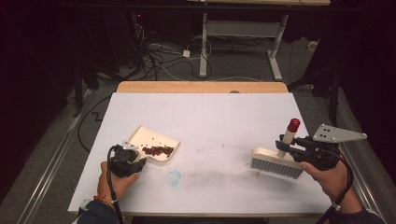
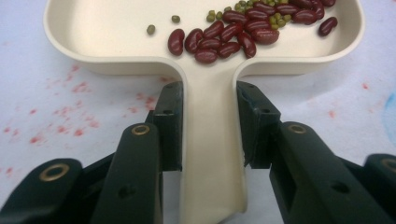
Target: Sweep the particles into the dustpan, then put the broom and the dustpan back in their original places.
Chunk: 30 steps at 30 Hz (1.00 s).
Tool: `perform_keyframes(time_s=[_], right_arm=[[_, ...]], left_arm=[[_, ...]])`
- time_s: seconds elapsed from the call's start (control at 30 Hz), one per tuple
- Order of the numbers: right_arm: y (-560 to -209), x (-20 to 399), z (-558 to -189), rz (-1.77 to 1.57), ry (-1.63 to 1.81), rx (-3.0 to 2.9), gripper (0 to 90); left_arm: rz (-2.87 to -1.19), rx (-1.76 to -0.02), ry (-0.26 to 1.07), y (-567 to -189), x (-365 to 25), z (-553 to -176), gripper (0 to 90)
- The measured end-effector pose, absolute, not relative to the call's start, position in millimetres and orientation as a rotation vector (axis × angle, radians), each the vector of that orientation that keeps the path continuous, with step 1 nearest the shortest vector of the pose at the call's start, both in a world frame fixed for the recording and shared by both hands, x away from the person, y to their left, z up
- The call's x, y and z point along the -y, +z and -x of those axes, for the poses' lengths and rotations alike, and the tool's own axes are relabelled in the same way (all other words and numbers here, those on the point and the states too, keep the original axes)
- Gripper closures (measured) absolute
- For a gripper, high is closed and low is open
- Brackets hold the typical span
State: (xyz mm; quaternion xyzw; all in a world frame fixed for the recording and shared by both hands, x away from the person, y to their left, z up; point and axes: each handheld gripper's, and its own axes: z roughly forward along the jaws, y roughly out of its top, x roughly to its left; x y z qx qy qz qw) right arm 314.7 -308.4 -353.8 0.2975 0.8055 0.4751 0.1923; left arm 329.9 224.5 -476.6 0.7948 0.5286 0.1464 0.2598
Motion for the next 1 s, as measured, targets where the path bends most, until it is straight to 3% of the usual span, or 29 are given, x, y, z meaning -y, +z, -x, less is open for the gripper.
perform_keyframes(time_s=[0.37, 0.53, 0.73, 0.83, 1.0], right_arm=[[-366.0, 303.7, -339.1, -0.834, 1.283, -2.385, 69.8], [-368.9, 295.8, -368.5, -0.895, 1.22, -2.37, 68.1], [-384.7, 287.7, -406.0, -1.041, 1.162, -2.32, 64.5], [-392.1, 282.7, -419.8, -1.106, 1.105, -2.295, 63.1], [-403.7, 279.4, -435.3, -1.185, 1.037, -2.267, 61.7]], left_arm=[[-2.066, -1.546, 0.424, -483.0, -213.6, -345.5, 63.5], [-2.035, -1.56, 0.373, -484.2, -204.4, -348.5, 47.0], [-2.092, -1.451, 0.294, -482.4, -195.4, -336.8, 38.7], [-2.106, -1.409, 0.316, -480.3, -197.3, -332.1, 37.6], [-2.096, -1.209, 0.418, -471.6, -206.3, -319.1, 28.3]])
